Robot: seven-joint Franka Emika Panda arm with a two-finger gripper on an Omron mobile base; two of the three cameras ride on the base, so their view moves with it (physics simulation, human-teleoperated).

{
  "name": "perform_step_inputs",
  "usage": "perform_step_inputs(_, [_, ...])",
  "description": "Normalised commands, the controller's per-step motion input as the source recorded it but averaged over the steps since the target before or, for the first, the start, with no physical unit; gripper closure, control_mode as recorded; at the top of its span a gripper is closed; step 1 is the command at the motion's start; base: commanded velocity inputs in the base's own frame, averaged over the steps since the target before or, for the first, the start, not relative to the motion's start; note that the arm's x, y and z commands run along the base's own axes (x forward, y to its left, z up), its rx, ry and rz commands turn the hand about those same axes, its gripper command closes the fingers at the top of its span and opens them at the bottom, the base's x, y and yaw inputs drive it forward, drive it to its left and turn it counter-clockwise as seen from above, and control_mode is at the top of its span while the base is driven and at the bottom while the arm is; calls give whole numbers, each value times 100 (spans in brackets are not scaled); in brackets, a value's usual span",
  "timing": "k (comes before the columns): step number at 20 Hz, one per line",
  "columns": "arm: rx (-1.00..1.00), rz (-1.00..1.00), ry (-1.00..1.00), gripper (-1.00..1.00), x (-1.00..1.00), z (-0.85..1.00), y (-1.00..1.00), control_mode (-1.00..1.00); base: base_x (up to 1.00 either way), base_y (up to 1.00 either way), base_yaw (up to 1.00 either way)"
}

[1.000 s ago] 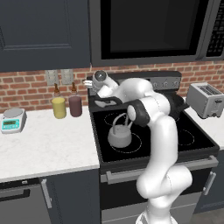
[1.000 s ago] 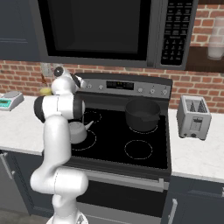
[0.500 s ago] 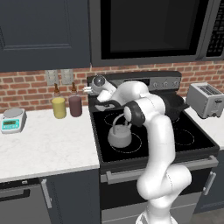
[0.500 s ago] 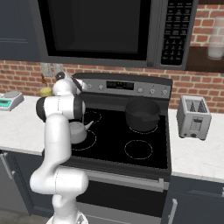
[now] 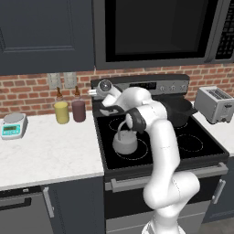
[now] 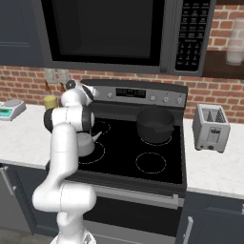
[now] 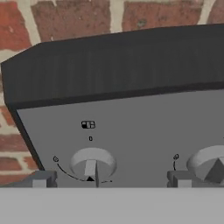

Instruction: Pick the kettle from the counter and place it on a stove burner. Then turn the burner on.

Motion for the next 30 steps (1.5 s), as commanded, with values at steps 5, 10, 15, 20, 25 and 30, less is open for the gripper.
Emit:
perform_step_inputs(5, [0,0,-7,-100,21,14,2,-100,0,0,0])
perform_step_inputs(10, [0,0,0,-100,20,0,0,-100,0,0,0])
perform_step_inputs(15, [0,0,0,100,20,0,0,-100,0,0,0])
perform_step_inputs(20, [0,0,0,100,15,0,0,-100,0,0,0])
perform_step_inputs(25, [0,0,0,100,18,0,0,-100,0,0,0])
perform_step_inputs(30, [-2,0,0,100,28,0,0,-100,0,0,0])
